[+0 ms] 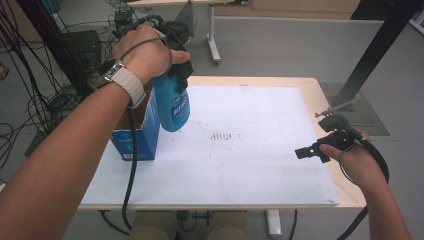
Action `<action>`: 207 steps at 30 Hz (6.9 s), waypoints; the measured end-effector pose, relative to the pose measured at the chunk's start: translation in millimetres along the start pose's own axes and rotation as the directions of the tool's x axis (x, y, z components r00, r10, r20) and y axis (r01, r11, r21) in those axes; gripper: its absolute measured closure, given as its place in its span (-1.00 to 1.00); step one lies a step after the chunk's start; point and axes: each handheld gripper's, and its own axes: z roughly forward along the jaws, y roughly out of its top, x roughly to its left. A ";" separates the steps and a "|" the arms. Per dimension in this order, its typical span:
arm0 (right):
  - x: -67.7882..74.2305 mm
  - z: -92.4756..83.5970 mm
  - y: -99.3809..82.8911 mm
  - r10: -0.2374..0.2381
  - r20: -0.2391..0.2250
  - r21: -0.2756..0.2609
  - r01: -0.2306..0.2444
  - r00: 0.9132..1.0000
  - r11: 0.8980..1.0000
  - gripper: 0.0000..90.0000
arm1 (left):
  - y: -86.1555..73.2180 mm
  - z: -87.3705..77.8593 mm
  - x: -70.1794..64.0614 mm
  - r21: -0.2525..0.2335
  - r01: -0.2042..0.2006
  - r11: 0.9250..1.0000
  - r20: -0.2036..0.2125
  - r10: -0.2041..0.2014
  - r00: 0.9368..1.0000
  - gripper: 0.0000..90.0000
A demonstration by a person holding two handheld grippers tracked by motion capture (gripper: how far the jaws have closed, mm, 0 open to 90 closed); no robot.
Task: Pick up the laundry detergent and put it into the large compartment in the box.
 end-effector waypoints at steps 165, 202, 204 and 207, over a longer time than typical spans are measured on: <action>-24.8 49.5 44.7 -0.049 -0.059 0.034 0.051 0.997 0.998 -0.82 | -22.9 62.6 143.1 0.010 0.415 0.910 -0.024 -0.415 0.910 -0.16; -21.8 54.3 47.1 -0.043 -0.053 0.051 0.046 0.998 0.998 -0.82 | -21.0 106.4 148.2 0.013 0.390 0.921 -0.018 -0.390 0.921 -0.16; -21.7 55.4 47.4 -0.040 -0.055 0.054 0.043 0.998 0.998 -0.82 | -20.9 109.2 147.7 0.013 0.388 0.921 -0.016 -0.388 0.921 -0.16; -21.5 56.3 47.5 -0.041 -0.056 0.055 0.044 0.998 0.998 -0.82 | -20.7 112.4 147.2 0.014 0.388 0.921 -0.014 -0.388 0.922 -0.16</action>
